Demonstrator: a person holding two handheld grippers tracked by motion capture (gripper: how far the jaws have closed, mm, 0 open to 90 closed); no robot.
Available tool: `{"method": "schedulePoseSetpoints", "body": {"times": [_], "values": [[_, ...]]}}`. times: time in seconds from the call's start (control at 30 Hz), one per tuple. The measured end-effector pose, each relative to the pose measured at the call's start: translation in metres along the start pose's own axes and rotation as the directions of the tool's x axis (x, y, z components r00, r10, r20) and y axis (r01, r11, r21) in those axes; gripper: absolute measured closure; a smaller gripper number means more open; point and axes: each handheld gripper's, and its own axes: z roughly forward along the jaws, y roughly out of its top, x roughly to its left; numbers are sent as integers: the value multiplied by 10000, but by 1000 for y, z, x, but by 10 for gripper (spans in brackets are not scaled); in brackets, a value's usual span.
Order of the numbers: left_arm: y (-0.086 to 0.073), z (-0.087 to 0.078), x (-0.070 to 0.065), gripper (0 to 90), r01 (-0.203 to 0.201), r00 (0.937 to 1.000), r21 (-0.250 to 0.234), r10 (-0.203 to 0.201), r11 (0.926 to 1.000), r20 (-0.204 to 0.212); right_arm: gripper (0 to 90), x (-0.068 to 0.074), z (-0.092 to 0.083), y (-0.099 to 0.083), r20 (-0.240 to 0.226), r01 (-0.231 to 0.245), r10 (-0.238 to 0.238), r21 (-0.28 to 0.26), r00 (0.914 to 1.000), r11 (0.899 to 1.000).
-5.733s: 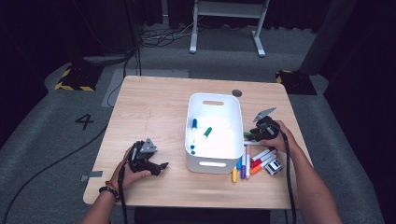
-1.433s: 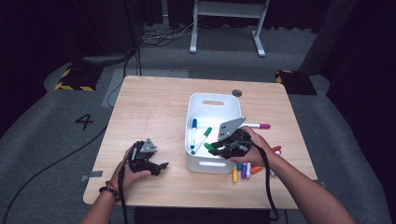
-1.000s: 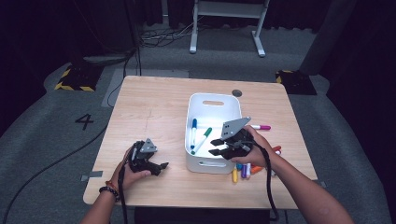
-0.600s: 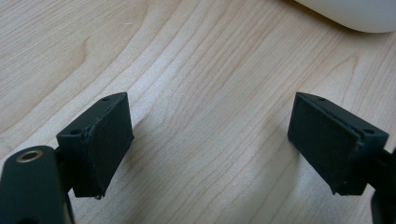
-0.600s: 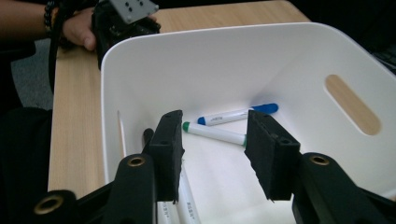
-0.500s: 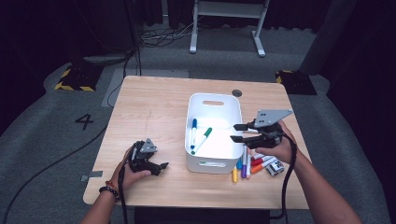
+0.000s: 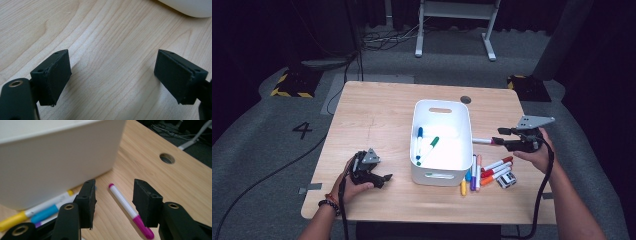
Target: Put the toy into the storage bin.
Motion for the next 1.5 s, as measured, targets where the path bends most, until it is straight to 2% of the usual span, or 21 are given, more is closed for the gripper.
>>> {"method": "schedulePoseSetpoints", "body": {"times": [0.07, 0.23, 0.3, 0.37, 0.43, 0.5, 0.57, 0.63, 0.7, 0.73, 0.8, 0.93, 1.03, 1.1, 1.27, 1.4, 1.5], "values": [[1, 0, 1, 142, -139, 9998, 9, 139, 9999, -105, 506, -9, 5, -10, 245, -138, 132, 253, 9996, 9996], [1, 0, 1, 142, -122, 9999, 13, 122, 9999, -89, 482, -26, 27, -30, 232, -361, 342, 886, 9991, 9954], [1, 0, 1, 142, -130, 9999, 12, 130, 9999, -95, 475, -33, 38, -36, 397, -410, 364, 1214, 9985, 9918], [1, 0, 1, 141, -126, 9999, 13, 126, 9999, -90, 475, -39, 48, -41, 380, -634, 589, 1303, 9975, 9894], [1, 0, 1, 141, -120, 9999, 19, 120, 9999, -79, 479, -43, 57, -43, 598, -611, 524, 1553, 9968, 9860], [1, 0, 1, 141, -114, 9999, 18, 115, 9999, -78, 476, -48, 62, -43, 402, -843, 793, 1443, 9960, 9859], [1, 0, 1, 141, -115, 9999, 17, 116, 9999, -81, 475, -50, 66, -42, 571, -829, 758, 1335, 9955, 9876], [1, 0, 1, 141, -118, 9999, 18, 118, 9999, -81, 473, -54, 72, -40, 320, -1047, 1010, 1476, 9944, 9835], [1, 0, 0, 142, -80, 9999, -19, 80, 10000, -94, 472, -56, 79, -40, 399, -1018, 964, 1713, 9945, 9799], [1, 0, 0, 141, -79, 9999, -11, 79, 10000, -89, 472, -57, 82, -39, 440, -1162, 1099, 1852, 9930, 9758], [1, 0, 1, 142, -102, 9999, 9, 102, 9999, -84, 479, -58, 87, -41, 355, -1306, 1263, 1832, 9914, 9744], [1, 0, 1, 141, -120, 9999, 21, 121, 9999, -80, 507, -58, 98, -44, 524, -1171, 1075, 2434, 9928, 9628], [1, 0, 1, 141, -118, 9999, 20, 118, 9999, -80, 561, -57, 103, -46, 617, -1418, 1299, 2702, 9896, 9523], [1, 0, 1, 142, -121, 9999, 20, 121, 9999, -84, 633, -58, 103, -48, 567, -1458, 1353, 2772, 9892, 9497], [1, 0, 0, 141, -82, 9999, -21, 82, 10000, -95, 730, -55, 93, -57, 306, -1468, 1437, 2509, 9891, 9568], [1, 0, 1, 141, -117, 9999, 20, 118, 9999, -81, 740, -50, 86, -60, 355, -1525, 1484, 2621, 9883, 9529], [1, 0, 1, 141, -115, 9999, 21, 115, 9999, -77, 742, -45, 84, -61, 570, -1652, 1556, 2642, 9862, 9502]]}}
